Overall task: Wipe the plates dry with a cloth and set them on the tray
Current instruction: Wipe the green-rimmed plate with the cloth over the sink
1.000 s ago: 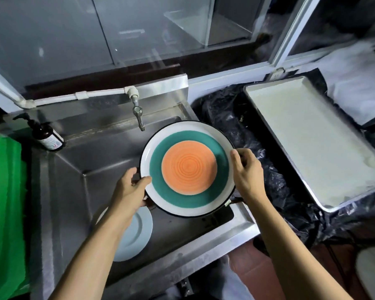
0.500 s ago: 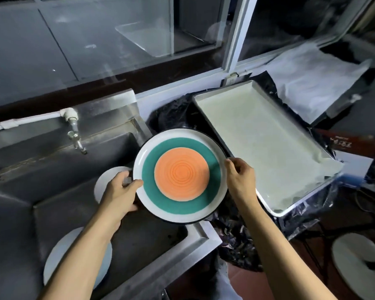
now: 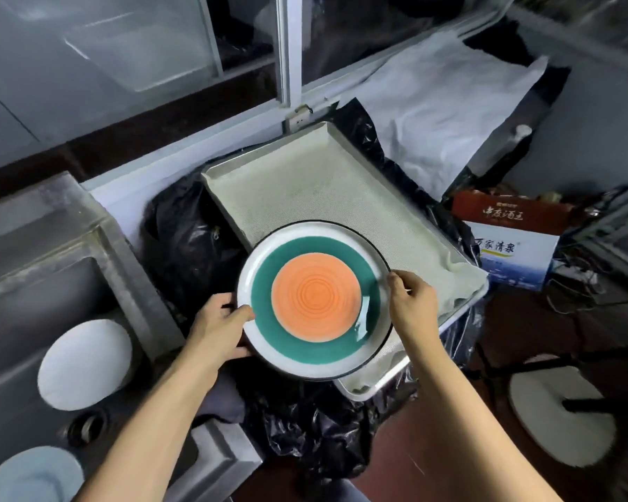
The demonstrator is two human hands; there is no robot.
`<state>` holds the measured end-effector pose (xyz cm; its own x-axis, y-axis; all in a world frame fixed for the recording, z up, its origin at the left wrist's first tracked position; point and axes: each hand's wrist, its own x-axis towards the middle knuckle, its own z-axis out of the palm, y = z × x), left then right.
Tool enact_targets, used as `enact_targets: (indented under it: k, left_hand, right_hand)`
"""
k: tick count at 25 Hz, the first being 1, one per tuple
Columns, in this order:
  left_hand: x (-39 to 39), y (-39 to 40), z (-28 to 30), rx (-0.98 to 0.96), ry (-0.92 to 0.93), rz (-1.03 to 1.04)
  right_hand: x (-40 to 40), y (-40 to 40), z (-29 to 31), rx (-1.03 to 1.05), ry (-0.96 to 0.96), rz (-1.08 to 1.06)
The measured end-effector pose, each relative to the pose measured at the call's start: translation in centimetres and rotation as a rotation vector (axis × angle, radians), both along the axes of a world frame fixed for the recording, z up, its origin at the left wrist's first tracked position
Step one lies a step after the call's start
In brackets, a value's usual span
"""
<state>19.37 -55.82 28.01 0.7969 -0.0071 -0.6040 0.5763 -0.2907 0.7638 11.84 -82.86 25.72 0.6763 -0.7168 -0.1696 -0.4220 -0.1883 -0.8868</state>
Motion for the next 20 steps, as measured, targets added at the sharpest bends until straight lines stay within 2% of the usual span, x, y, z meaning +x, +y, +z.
enact_targets:
  k: [10, 16, 20]
  left_hand:
    - [3.3, -14.6, -2.6, 0.060, 0.088, -0.158]
    - [4.6, -18.5, -4.6, 0.059, 0.104, -0.218]
    - [4.8, -19.6, -4.8, 0.067, 0.096, -0.265]
  right_hand:
    - [1.7, -11.6, -3.5, -0.014, 0.138, -0.128]
    - [3.0, -14.5, -5.4, -0.029, 0.211, -0.155]
    - [3.5, -15.1, -6.4, -0.007, 0.248, -0.098]
